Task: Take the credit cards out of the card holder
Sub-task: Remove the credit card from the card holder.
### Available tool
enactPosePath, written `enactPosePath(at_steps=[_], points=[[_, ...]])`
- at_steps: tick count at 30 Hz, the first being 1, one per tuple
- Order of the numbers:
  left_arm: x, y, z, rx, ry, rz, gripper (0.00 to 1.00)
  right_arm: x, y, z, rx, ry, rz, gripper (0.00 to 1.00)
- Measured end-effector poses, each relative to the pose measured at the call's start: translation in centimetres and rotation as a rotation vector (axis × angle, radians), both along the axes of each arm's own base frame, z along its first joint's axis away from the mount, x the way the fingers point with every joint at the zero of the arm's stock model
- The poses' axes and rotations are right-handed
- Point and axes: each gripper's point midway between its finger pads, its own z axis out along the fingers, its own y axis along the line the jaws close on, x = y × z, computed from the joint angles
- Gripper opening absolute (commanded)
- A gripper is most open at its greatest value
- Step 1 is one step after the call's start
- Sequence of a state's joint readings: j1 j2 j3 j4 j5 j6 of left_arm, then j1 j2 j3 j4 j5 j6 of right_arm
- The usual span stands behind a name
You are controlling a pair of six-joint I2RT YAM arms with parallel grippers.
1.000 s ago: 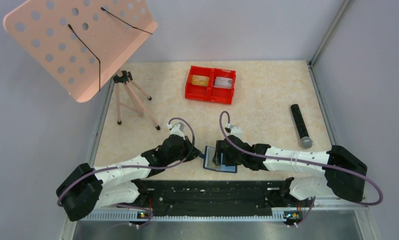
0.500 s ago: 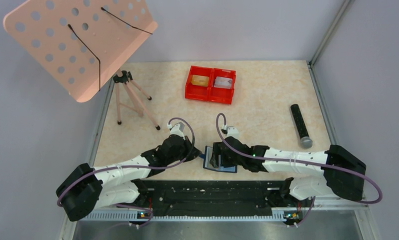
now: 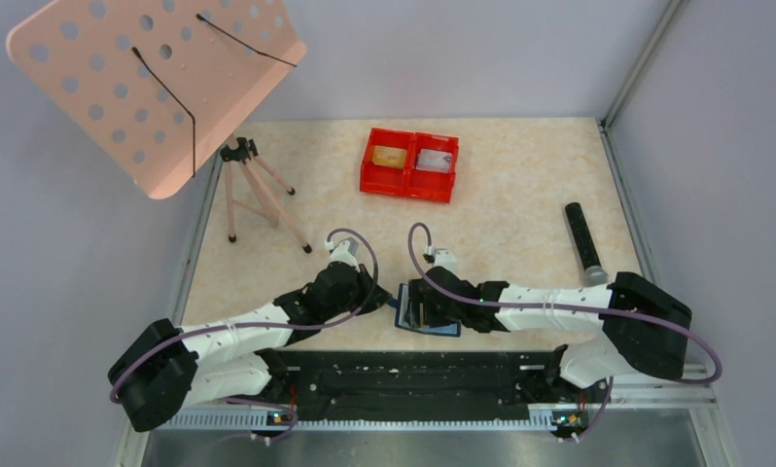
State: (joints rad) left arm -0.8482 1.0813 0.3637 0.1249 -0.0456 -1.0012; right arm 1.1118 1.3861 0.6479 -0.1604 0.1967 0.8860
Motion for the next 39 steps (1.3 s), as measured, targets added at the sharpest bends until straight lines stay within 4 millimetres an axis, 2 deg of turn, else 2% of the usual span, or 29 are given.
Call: enactPosePath(at_steps=[10,22,30,34,39], points=[[-0.04,-0.03,0.0,-0.001,0.001,-0.003,0.0,0.18,0.95,-0.08,0.006,0.01,0.009,0.65],[-0.08,0.0,0.22,-0.005,-0.002,-0.003,0.0,0.27,0.95,0.2,-0.034,0.011,-0.003,0.66],[-0.13,0.06,0.38,-0.008,-0.004,-0.003,0.0,0.14,0.89,-0.33,-0.056,0.021,-0.014,0.66],[-0.13,0.06,0.37,-0.007,-0.004,-0.003,0.0,0.15,1.02,-0.31,-0.049,0.025,-0.02,0.62],[-0.17,0.09,0.3,-0.008,-0.001,-0.001,0.0,0.23,1.0,-0.48,-0.061,0.03,-0.033,0.62]])
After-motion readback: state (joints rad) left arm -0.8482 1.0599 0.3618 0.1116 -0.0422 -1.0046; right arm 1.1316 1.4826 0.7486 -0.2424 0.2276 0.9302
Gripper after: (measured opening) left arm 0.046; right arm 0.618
